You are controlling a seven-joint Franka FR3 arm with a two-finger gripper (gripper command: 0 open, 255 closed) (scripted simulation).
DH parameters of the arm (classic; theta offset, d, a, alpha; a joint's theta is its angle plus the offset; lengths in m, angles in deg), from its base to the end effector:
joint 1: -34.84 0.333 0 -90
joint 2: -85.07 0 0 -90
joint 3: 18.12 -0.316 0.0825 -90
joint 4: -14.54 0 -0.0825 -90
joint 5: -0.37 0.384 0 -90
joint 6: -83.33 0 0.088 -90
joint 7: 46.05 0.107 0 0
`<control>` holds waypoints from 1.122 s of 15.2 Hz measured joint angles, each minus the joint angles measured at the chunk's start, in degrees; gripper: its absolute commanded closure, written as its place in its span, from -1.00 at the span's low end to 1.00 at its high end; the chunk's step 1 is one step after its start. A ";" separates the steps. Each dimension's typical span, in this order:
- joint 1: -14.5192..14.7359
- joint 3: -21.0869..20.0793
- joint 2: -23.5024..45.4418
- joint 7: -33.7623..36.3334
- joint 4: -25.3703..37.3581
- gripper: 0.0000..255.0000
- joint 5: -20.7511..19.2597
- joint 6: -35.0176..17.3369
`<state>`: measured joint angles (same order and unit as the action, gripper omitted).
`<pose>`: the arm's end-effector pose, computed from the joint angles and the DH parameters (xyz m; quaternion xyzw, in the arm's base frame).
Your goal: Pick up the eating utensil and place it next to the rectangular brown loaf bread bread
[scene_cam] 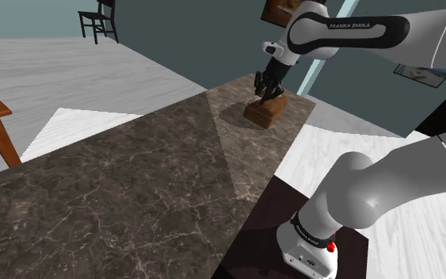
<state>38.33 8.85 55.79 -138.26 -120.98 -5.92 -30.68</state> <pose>0.3774 -0.1890 0.5014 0.7989 0.5966 0.0759 0.0046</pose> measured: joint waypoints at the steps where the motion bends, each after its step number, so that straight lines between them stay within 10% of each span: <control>1: -0.53 1.32 0.15 -1.69 0.80 1.00 -0.37 0.63; 17: -4.28 21.75 6.65 -25.89 11.97 1.00 -2.32 4.65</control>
<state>34.04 30.60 62.44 -164.15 -109.01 -8.23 -26.03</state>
